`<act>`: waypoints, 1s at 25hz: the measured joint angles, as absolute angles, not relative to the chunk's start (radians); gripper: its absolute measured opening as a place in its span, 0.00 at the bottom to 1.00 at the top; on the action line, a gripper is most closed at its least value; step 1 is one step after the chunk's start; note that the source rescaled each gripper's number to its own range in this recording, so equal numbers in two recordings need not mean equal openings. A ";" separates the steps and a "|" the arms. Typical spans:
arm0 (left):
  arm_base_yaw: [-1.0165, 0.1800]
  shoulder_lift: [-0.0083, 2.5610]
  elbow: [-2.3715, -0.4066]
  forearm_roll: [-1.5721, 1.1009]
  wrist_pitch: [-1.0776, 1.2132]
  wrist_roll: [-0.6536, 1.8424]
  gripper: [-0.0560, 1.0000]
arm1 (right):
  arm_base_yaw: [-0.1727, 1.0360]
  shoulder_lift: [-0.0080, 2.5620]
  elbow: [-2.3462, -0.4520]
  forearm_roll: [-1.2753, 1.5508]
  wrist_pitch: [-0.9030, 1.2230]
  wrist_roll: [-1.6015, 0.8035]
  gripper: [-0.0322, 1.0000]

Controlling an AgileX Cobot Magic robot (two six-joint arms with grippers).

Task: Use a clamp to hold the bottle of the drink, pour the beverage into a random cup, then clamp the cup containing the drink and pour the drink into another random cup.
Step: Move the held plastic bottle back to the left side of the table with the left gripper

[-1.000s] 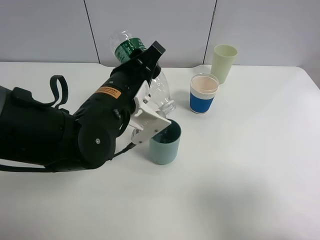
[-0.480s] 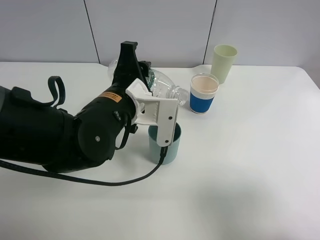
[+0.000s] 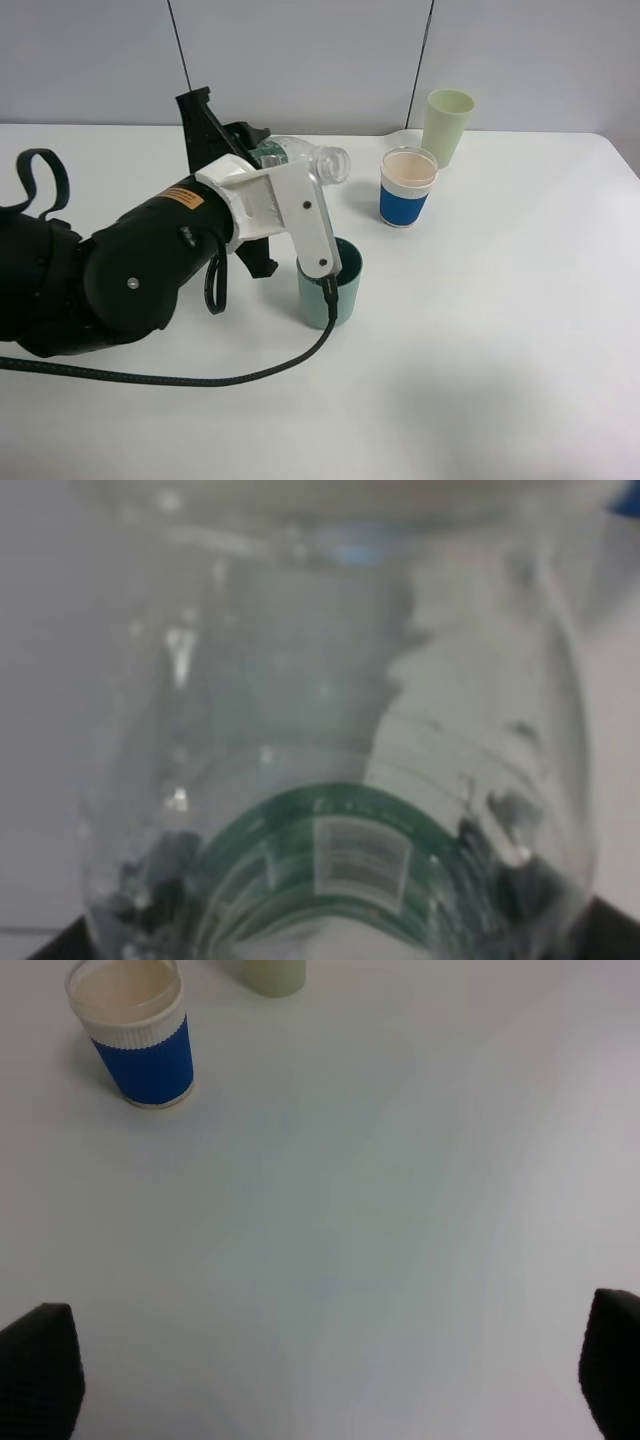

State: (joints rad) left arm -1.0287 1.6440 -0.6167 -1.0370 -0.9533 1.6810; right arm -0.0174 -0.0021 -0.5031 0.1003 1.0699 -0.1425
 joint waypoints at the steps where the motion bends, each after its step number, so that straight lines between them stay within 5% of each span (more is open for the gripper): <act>1: -1.014 1.631 -0.603 -1.029 -0.943 1.622 0.10 | -0.017 -0.002 -0.503 0.100 1.070 -0.143 1.00; 18: -0.545 1.519 -0.353 -0.449 -0.875 0.250 0.10 | -0.017 -0.002 -0.503 0.100 1.070 -0.143 1.00; 25: -0.300 1.519 -0.328 -0.134 -0.906 -0.089 0.10 | -0.017 -0.002 -0.503 0.100 1.070 -0.143 1.00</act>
State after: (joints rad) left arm -0.3001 1.5186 -0.3279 -0.1345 -0.9060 -0.0893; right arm -0.0174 -0.0021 -0.5031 0.1003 1.0699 -0.1425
